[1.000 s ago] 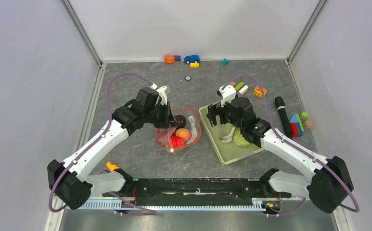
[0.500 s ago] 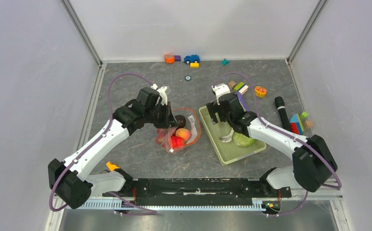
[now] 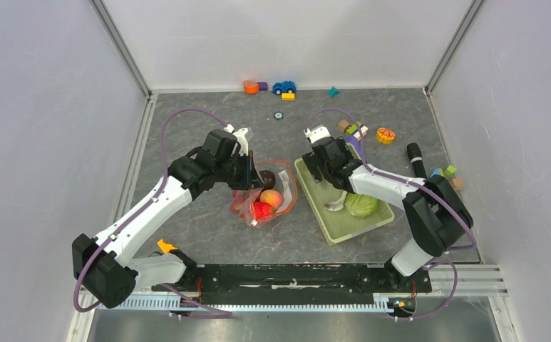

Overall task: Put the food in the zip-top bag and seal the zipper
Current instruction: Pick up the fake fruit from the bin.

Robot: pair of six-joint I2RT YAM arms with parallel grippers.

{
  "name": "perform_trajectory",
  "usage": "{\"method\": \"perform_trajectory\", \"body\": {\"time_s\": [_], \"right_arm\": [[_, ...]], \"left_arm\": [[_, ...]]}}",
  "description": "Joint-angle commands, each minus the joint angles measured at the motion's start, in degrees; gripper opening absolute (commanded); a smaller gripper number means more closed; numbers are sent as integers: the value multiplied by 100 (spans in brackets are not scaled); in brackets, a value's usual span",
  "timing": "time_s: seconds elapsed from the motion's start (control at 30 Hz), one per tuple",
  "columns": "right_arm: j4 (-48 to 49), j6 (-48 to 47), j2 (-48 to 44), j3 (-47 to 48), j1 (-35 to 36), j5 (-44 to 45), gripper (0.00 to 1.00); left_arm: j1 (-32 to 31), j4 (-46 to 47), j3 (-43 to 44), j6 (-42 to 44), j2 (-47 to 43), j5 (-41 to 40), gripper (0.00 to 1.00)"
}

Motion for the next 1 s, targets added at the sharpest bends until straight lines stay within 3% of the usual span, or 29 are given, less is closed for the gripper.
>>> {"method": "perform_trajectory", "body": {"time_s": [0.0,0.43,0.63,0.77,0.97], "right_arm": [[220,-77,209,307,-35,253,94],[152,218,479,404,-36,616,71],[168,296,12,267,-35,505,55],[265,429,-468,-10,-34,438,52],[882,467,-1369,-641,-27,-222,43]], "left_arm": [[8,185,22,40,-66,-42,2],[3,194,252,-46,219,156,2],[0,209,343,-70,52,-15,2],[1,233,236,-12,-104,-258,2],[1,363,41,38,-163,21,2]]}}
